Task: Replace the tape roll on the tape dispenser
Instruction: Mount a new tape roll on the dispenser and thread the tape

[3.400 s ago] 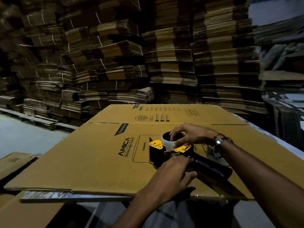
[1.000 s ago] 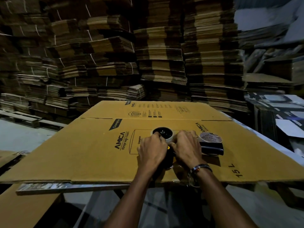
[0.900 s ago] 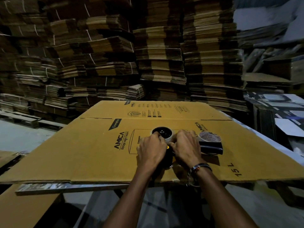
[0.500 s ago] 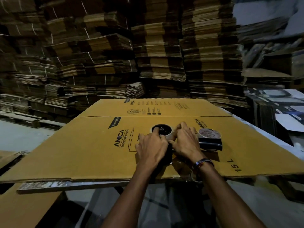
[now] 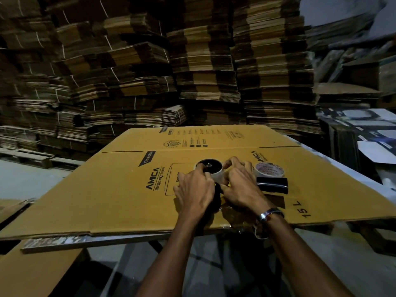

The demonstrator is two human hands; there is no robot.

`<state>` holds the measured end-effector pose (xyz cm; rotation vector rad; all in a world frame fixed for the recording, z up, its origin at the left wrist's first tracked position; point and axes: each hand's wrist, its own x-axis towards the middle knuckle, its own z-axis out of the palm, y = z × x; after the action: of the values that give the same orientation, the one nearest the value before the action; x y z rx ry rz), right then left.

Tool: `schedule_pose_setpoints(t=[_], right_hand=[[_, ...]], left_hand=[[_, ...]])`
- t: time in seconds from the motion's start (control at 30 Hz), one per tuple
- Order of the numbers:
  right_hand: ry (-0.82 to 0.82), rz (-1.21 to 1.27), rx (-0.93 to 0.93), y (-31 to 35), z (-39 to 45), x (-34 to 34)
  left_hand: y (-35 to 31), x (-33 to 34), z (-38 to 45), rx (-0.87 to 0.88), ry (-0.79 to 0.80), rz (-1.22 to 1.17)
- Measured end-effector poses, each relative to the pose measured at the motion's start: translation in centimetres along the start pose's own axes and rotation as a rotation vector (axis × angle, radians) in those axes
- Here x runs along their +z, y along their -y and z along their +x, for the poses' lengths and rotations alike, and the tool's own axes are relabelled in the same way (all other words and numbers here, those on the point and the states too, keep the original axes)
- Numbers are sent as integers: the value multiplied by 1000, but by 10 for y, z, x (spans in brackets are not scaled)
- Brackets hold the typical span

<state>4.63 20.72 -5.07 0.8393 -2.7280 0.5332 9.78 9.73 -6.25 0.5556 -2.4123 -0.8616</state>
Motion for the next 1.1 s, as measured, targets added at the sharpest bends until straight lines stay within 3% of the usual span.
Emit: schedule_pose_setpoints(t=[0.53,0.77,1.1], right_hand=[[8,126,-147,-4,32,14],[-18,21,-232,-4,58,23],[-17,55,-195,-3,55,19]], left_hand=[[6,5,28,-48,-140,-42],[4,11,49,-127,-190,-45],[7,15,52,-125,-218,-85]])
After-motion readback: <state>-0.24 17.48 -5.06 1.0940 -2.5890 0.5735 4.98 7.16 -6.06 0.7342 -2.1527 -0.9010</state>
